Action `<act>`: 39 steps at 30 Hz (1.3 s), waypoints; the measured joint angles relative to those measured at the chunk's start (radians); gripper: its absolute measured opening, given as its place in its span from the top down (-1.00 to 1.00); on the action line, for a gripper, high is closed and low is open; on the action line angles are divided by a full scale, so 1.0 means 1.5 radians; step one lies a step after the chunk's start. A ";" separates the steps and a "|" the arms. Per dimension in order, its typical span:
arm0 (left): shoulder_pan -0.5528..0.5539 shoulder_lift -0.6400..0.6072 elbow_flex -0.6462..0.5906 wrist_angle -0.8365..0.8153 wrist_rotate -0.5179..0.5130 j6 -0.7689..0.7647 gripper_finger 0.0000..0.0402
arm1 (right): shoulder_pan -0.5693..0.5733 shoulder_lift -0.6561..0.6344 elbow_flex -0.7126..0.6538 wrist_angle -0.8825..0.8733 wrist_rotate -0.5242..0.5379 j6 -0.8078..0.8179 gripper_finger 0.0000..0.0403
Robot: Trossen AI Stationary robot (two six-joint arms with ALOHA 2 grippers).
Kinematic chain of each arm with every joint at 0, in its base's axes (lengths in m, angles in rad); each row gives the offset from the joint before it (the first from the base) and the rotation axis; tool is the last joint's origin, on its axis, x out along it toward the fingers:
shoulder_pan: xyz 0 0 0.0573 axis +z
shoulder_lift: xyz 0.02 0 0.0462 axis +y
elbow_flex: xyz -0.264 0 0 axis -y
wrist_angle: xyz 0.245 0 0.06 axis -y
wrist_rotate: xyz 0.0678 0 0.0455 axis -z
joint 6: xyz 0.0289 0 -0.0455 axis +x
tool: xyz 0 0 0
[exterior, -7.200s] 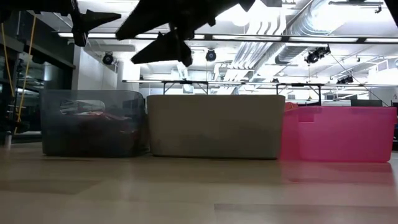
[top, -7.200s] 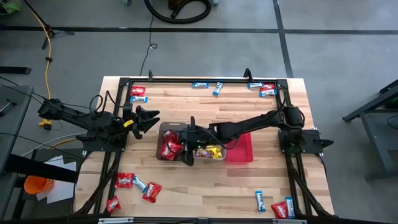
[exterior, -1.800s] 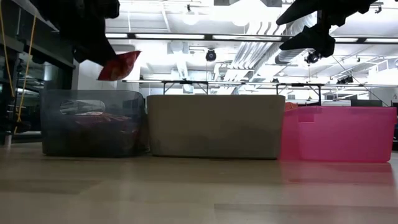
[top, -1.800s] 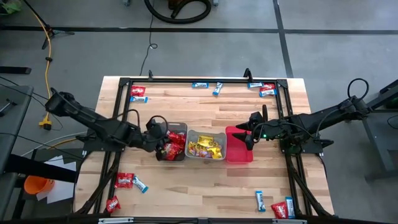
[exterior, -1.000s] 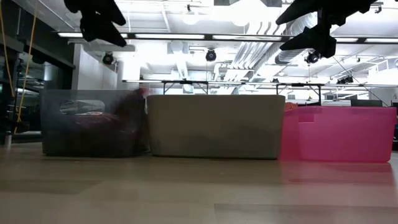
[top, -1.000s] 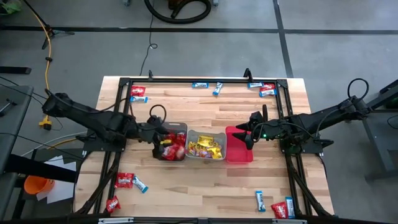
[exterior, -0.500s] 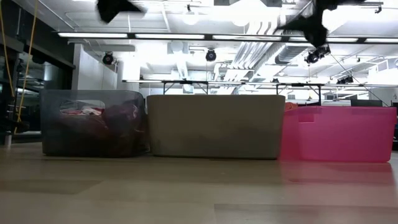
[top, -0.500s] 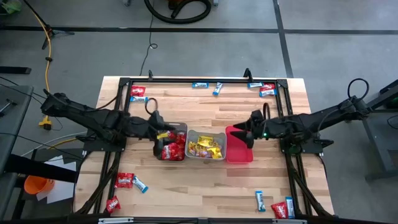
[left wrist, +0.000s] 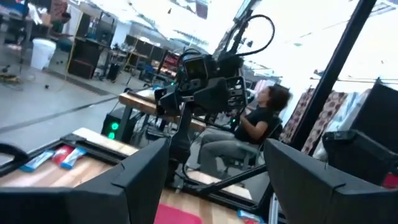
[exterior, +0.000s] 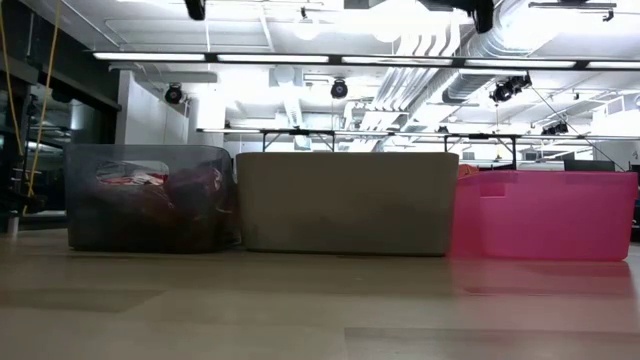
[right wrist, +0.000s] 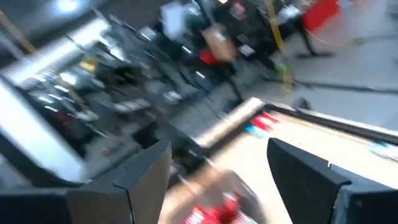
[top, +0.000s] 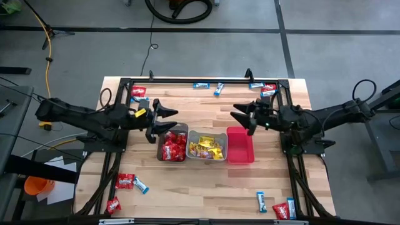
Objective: Sort candy
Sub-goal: Adjust the candy and chocolate packs
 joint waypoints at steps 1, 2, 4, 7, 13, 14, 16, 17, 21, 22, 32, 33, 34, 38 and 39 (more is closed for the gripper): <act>0.000 -0.007 -0.005 -0.009 -0.003 -0.004 -0.26 | -0.004 0.009 0.015 -0.038 0.006 0.011 -0.30; 0.000 -0.014 -0.007 -0.023 -0.008 -0.005 -0.26 | -0.010 0.022 0.032 -0.073 0.012 0.022 -0.30; 0.000 -0.022 -0.008 -0.045 -0.016 -0.002 -0.26 | -0.024 0.049 0.065 -0.162 0.023 0.042 -0.30; 0.000 -0.030 -0.007 -0.060 -0.019 0.015 -0.26 | -0.062 0.103 0.123 -0.285 0.042 0.096 -0.30; 0.015 -0.026 -0.007 -0.077 -0.036 0.035 -0.26 | -0.198 0.219 0.235 -0.510 0.019 0.194 -0.30; 0.021 -0.025 -0.007 -0.085 -0.037 0.035 -0.26 | -0.228 0.234 0.246 -0.538 0.008 0.196 -0.30; 0.035 -0.026 -0.007 -0.098 -0.038 0.036 -0.26 | -0.297 0.261 0.258 -0.570 -0.020 0.182 -0.30; 0.043 -0.026 -0.007 -0.107 -0.038 0.036 -0.26 | -0.335 0.273 0.259 -0.576 -0.041 0.164 -0.30; 0.084 -0.026 -0.007 -0.141 -0.039 0.032 -0.26 | -0.501 0.324 0.259 -0.574 -0.135 0.079 -0.30; 0.095 -0.026 -0.007 -0.148 -0.040 0.029 -0.26 | -0.542 0.339 0.259 -0.572 -0.154 0.059 -0.30; 0.186 -0.025 -0.007 -0.203 -0.054 -0.083 -0.26 | -0.833 0.476 0.259 -0.498 -0.284 -0.026 -0.30; 0.192 -0.025 -0.007 -0.203 -0.054 -0.092 -0.26 | -0.847 0.489 0.259 -0.503 -0.284 -0.026 -0.30; 0.198 -0.025 -0.007 -0.203 -0.053 -0.100 -0.26 | -0.860 0.503 0.259 -0.507 -0.284 -0.026 -0.30; 0.213 -0.026 -0.007 -0.209 -0.054 -0.111 -0.26 | -0.898 0.549 0.259 -0.517 -0.281 -0.023 -0.30; 0.215 -0.026 -0.007 -0.210 -0.054 -0.111 -0.26 | -0.904 0.558 0.259 -0.522 -0.280 -0.016 -0.30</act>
